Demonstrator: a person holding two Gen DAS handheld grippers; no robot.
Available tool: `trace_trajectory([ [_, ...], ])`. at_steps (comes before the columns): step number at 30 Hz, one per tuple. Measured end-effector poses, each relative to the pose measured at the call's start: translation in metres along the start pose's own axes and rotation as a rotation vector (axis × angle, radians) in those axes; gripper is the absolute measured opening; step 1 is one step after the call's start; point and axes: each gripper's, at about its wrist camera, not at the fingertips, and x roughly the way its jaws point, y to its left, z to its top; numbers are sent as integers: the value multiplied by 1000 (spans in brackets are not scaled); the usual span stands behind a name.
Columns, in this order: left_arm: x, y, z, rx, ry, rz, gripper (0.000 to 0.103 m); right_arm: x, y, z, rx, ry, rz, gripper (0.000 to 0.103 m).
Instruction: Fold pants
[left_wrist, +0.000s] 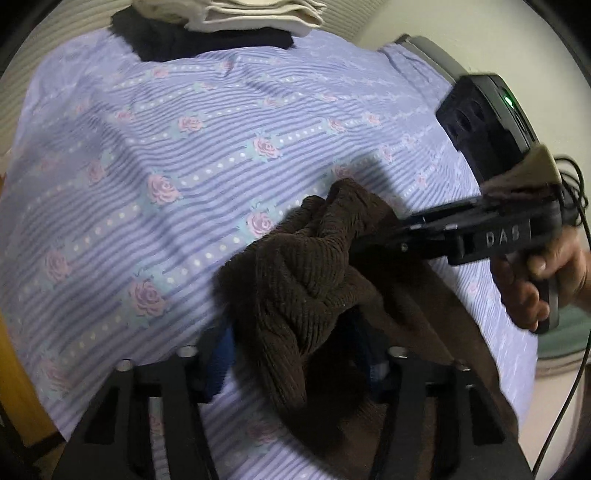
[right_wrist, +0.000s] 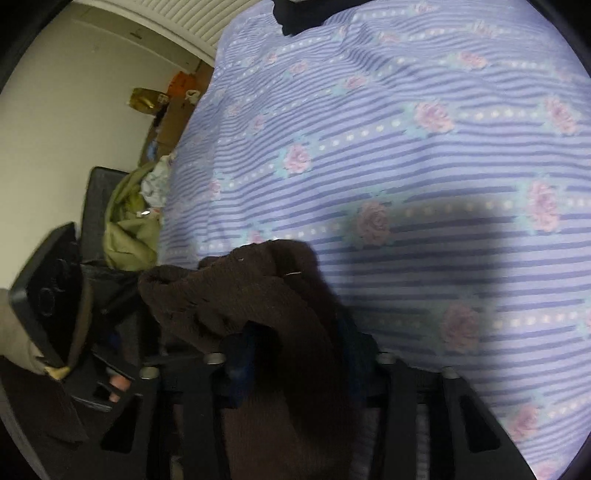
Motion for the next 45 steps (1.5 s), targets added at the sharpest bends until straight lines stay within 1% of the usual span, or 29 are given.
trace_trajectory([
  [1,-1,0,0,-6,-3,-6,35,1,1,0,-3,-5,1,27],
  [2,-4,-2,-1,2,-14,-3,32,0,3,1,-2,-23,-3,24],
  [3,-7,-3,-1,14,-23,6,25,-5,1,-5,-4,-33,-4,22],
  [4,-12,-5,-2,34,-36,25,23,-7,3,-4,-9,-45,-6,21],
  [7,-26,-2,2,26,-74,54,22,-17,17,3,-46,-108,-1,19],
  [10,-33,7,8,10,-103,92,22,-23,31,15,-96,-147,-6,19],
  [11,-29,10,9,9,-90,99,22,-21,35,20,-115,-149,-23,19],
  [12,-19,14,10,14,-59,110,22,-15,36,25,-131,-136,-55,19],
  [13,-14,16,10,16,-48,111,23,-7,35,29,-142,-112,-89,19],
  [14,-11,18,10,24,-41,109,23,1,31,31,-140,-87,-118,20],
  [15,-11,17,10,45,-45,110,24,10,29,32,-124,-73,-133,24],
  [17,-18,13,9,66,-50,103,25,4,22,30,-93,-96,-141,29],
  [18,-26,10,9,81,-55,97,26,-1,22,28,-79,-114,-147,38],
  [19,-31,8,8,93,-60,98,27,-8,22,23,-69,-136,-169,43],
  [20,-37,4,8,112,-67,101,28,-17,23,16,-64,-162,-199,50],
  [21,-46,-1,7,145,-79,114,28,-27,24,8,-58,-185,-217,52],
  [23,-63,-11,6,202,-107,126,28,-53,21,-12,-22,-226,-248,52],
  [25,-85,-32,2,295,-146,125,29,-84,20,-37,32,-290,-276,52],
  [26,-93,-43,0,338,-157,113,30,-101,16,-55,71,-326,-294,52],
  [28,-98,-64,-2,409,-156,67,41,-128,9,-95,152,-376,-340,52],
  [31,-97,-108,-12,535,-150,-29,45,-153,2,-162,291,-419,-401,52],
  [33,-84,-137,-20,604,-130,-94,46,-158,-7,-207,383,-433,-385,55],
  [35,-68,-159,-28,638,-88,-151,46,-147,-18,-248,473,-416,-345,58],
  [37,-54,-171,-37,665,-61,-174,46,-132,-28,-268,522,-384,-308,58],
  [39,-41,-178,-45,691,-29,-178,46,-116,-42,-284,562,-360,-226,58],
  [41,-33,-179,-51,705,-5,-177,46,-103,-51,-292,584,-348,-116,58],
  [43,-29,-178,-55,716,12,-175,46,-91,-56,-292,582,-327,-63,56],
  [44,-28,-177,-56,724,21,-173,46,-87,-58,-290,576,-321,-33,49],
  [45,-26,-176,-56,737,28,-166,46,-86,-57,-287,560,-324,-8,27],
])
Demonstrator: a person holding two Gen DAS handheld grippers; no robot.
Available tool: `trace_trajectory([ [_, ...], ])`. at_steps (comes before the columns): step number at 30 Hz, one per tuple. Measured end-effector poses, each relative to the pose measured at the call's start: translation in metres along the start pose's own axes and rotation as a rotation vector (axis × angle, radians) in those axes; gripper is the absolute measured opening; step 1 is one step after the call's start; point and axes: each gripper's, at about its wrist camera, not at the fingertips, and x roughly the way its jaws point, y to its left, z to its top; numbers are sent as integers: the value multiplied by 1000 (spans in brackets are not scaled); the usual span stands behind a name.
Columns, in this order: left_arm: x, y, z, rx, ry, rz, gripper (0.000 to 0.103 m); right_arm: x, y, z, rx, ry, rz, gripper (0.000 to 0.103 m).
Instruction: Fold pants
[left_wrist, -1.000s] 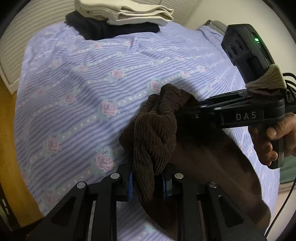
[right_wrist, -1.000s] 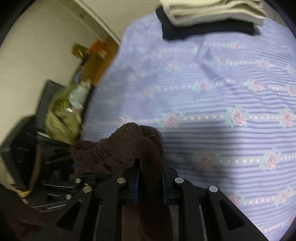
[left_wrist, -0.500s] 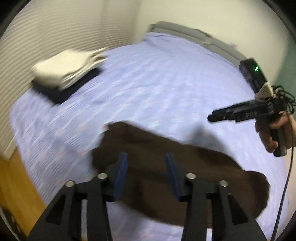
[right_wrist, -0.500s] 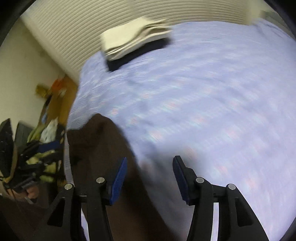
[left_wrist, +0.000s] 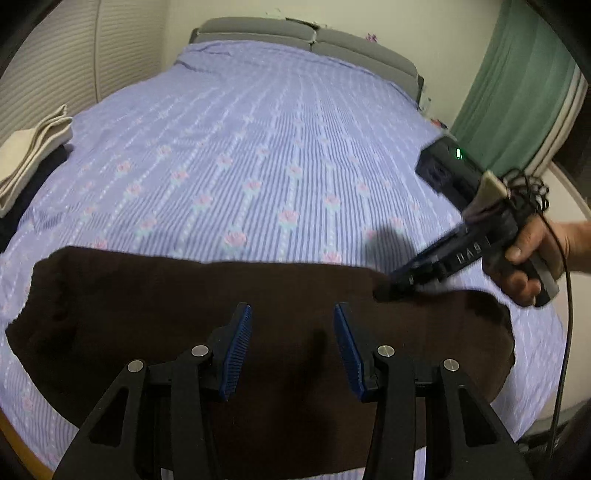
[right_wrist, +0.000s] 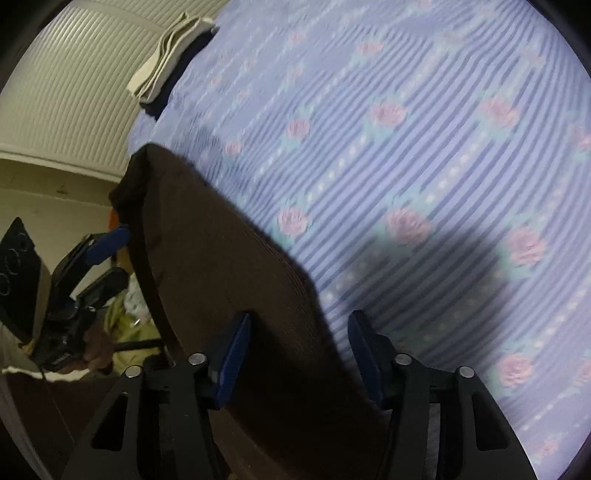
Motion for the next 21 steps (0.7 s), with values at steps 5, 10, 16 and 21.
trace_trajectory([
  [5,-2,2,-7,27,5,8,46,-14,11,12,-71,-75,-54,10],
  [10,3,2,-8,26,10,14,46,-23,15,11,-135,-95,-166,8],
  [16,0,-2,-11,46,13,16,46,-5,14,18,-123,-86,-295,29],
  [21,-3,-12,-8,91,8,-1,46,-65,18,-26,37,-317,-395,51],
])
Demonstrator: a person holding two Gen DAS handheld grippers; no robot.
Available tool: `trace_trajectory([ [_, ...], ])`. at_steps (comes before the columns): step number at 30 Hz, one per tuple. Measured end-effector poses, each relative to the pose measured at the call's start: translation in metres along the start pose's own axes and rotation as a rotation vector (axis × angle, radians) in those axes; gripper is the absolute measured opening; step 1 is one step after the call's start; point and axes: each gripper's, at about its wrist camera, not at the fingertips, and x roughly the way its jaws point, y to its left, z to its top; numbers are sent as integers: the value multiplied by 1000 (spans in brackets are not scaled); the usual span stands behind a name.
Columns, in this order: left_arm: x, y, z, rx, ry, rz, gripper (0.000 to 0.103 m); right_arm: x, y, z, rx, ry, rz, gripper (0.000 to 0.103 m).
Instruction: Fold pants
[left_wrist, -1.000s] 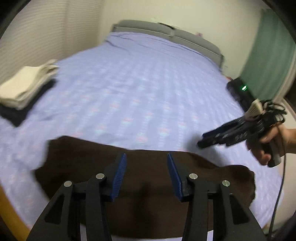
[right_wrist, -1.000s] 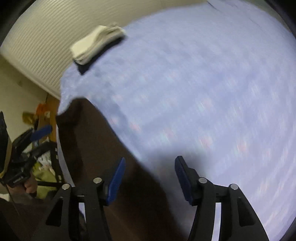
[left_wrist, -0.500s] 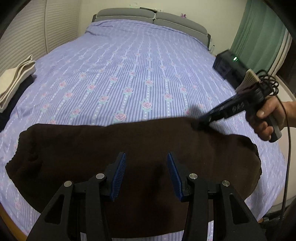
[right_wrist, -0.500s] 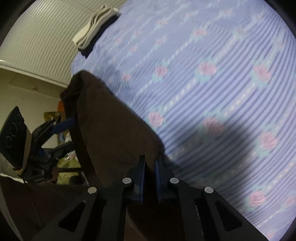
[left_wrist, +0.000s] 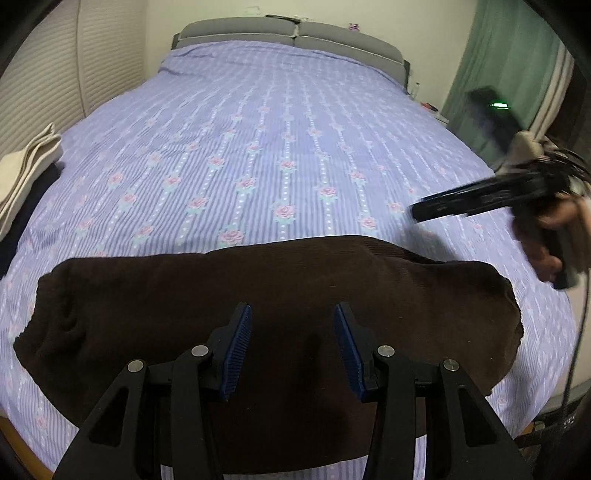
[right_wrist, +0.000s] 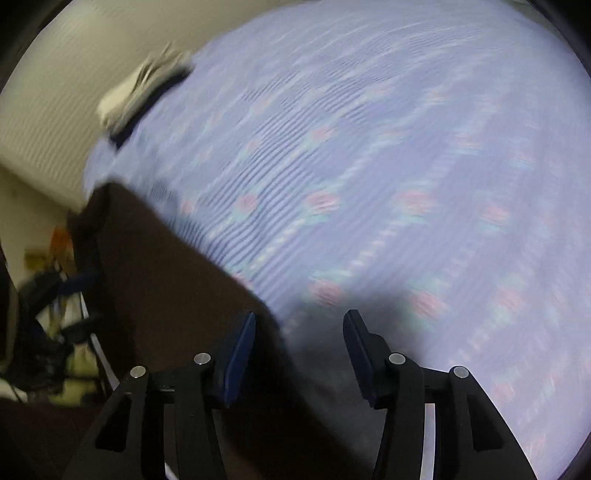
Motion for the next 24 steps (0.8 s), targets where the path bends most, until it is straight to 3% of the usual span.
trace_trajectory([
  [7,-8,-32,0,99,-6,-69,46,-91,5,-109,278,-199,-200,51],
  [12,-11,-50,-14,197,26,-102,47,-106,26,-198,556,-291,-266,51],
  [16,-15,-53,-27,249,51,-98,47,-79,32,-254,864,-339,-151,51],
  [20,-27,-47,-38,261,58,-75,47,-48,43,-285,1083,-400,-4,51],
  [24,-40,-39,-45,252,49,-46,47,-25,59,-289,1151,-428,97,51],
])
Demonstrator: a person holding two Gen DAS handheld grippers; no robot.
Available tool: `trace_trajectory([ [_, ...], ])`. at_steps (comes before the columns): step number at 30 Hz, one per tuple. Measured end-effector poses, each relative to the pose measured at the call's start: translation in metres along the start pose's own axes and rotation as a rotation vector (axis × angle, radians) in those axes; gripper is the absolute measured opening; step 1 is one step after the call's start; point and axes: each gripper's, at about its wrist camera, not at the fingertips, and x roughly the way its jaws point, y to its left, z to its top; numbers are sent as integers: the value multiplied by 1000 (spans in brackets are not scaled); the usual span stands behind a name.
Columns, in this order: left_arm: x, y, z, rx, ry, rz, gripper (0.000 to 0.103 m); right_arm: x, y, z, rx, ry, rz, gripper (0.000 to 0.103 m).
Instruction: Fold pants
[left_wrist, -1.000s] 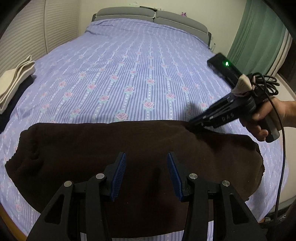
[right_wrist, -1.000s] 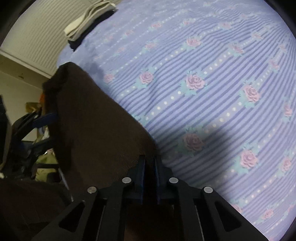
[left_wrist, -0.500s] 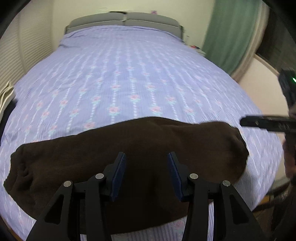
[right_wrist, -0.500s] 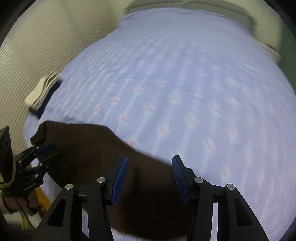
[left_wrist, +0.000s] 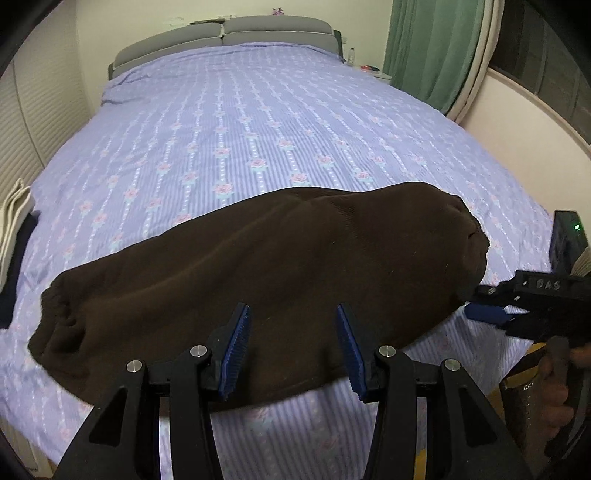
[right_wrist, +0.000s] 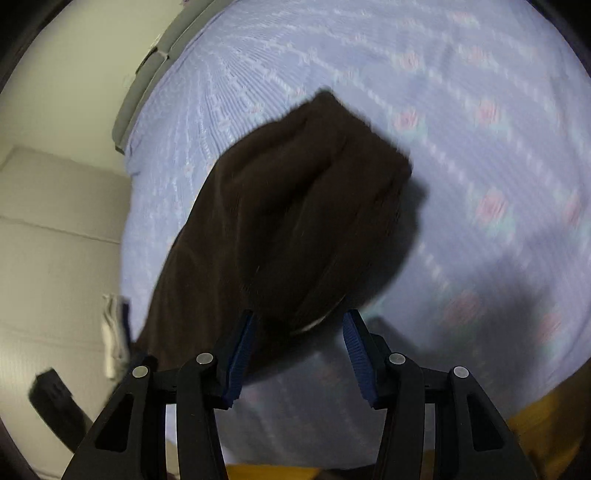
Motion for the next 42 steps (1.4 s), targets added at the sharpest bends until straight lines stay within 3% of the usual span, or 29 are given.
trace_trajectory([
  [6,-9,-1,-8,6,-27,28,47,27,6,-15,49,23,78,50],
  [7,-9,-1,-8,3,-28,31,47,31,6,-14,65,22,81,47],
  [9,-11,-1,-8,-16,-35,32,47,38,5,-13,90,20,63,24],
  [12,-14,-5,-9,-27,-43,33,47,29,11,-15,53,-4,30,16],
  [14,-15,-8,-11,-27,-44,30,47,19,20,-21,-13,-24,-12,16],
  [17,-12,-13,-11,-22,-39,25,47,22,12,-28,-2,4,-40,16],
  [19,-10,-16,-9,-18,-40,19,47,32,6,-27,10,26,-17,21],
  [20,-9,-18,-6,-15,-44,11,47,30,5,-25,0,18,-19,30],
  [23,-4,-28,9,14,-59,-19,47,8,7,-19,-46,-65,-45,47],
  [24,-1,-34,16,31,-66,-36,47,1,5,-17,-44,-87,-56,58],
  [26,5,-45,29,64,-76,-67,47,-9,-7,-10,11,-136,-45,66],
  [29,17,-68,48,122,-89,-115,48,-15,-28,-2,103,-166,-30,66],
  [34,41,-103,62,189,-97,-160,50,-3,-46,15,173,-176,72,69],
  [37,52,-109,65,181,-75,-168,50,13,-43,20,180,-159,100,74],
  [42,61,-107,67,170,-46,-162,50,29,-40,35,164,-115,208,74],
])
